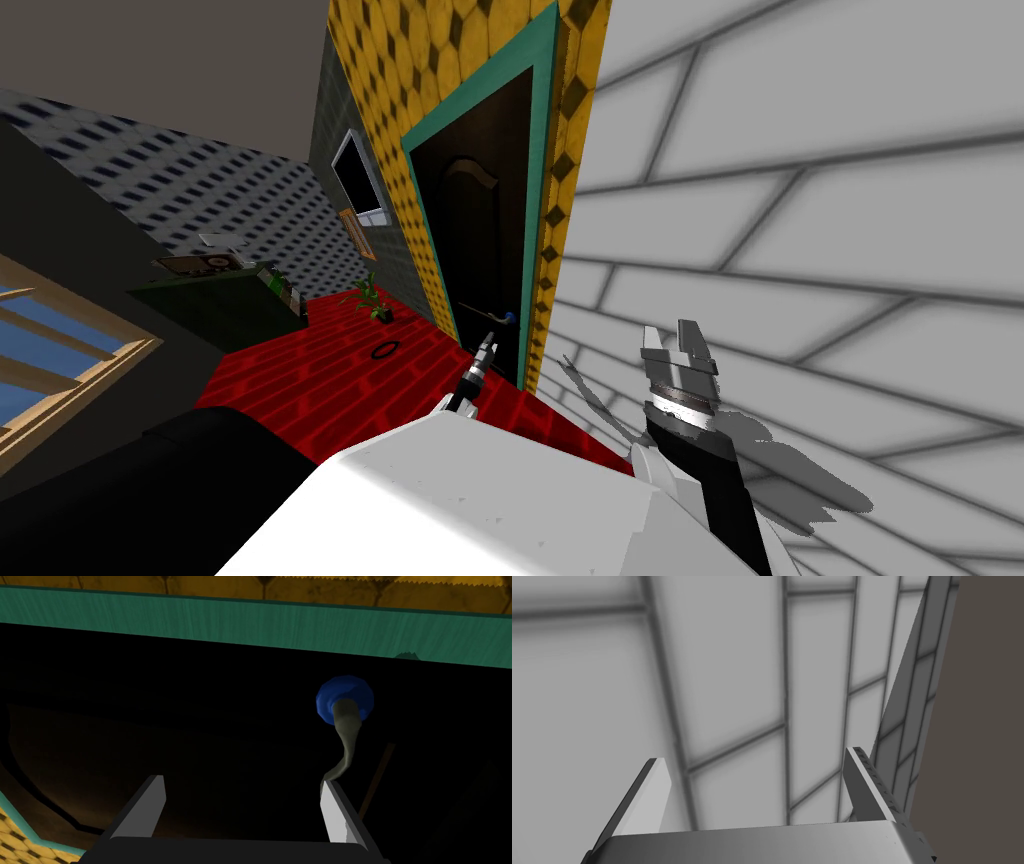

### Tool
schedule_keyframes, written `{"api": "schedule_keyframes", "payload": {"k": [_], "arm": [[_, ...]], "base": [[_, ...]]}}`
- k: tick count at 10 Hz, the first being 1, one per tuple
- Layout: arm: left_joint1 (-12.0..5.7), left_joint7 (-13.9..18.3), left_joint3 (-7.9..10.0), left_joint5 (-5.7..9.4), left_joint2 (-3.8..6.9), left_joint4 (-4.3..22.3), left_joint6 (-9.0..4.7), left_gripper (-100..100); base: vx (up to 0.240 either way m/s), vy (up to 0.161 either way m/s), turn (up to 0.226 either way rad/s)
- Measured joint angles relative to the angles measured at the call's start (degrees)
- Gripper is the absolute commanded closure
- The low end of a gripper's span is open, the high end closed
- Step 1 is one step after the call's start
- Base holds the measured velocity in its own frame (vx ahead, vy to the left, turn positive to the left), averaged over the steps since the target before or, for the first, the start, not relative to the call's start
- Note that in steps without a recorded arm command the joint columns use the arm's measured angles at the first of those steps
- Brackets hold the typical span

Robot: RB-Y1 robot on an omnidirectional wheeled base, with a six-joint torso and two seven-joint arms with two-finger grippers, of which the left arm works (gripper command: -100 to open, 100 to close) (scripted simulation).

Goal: Push the door open

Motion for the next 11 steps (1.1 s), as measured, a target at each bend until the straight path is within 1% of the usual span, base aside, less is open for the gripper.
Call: {"api": "schedule_keyframes", "payload": {"k": [1,4,5,6,7,9,11], "arm": [[-0.29,-0.03,-0.41,-0.18,-0.07,1.61,-0.43,-100],[-1.53,-0.06,-1.36,-0.57,-0.02,4.88,-0.01,-100],[-2.26,-0.06,-1.59,-0.67,-0.12,6.7,-0.27,-100],[-2.26,0.11,-2.07,-0.8,0.26,7.34,0.02,-100],[-2.46,0.13,-2.31,-0.91,0.22,8.2,0.05,-100],[-3.4,0.2,-2.61,-1.02,0.28,10.64,-0.41,-100],[-4.32,0.16,-3.29,-1.31,0.15,13.8,-0.87,-100]], "base": [[0.062,0.122,-0.063],[0.059,0.117,-0.066],[0.089,0.151,-0.125],[0.069,0.132,-0.049],[0.048,0.087,-0.02],[0.049,0.088,-0.062],[0.084,0.149,-0.081]]}}
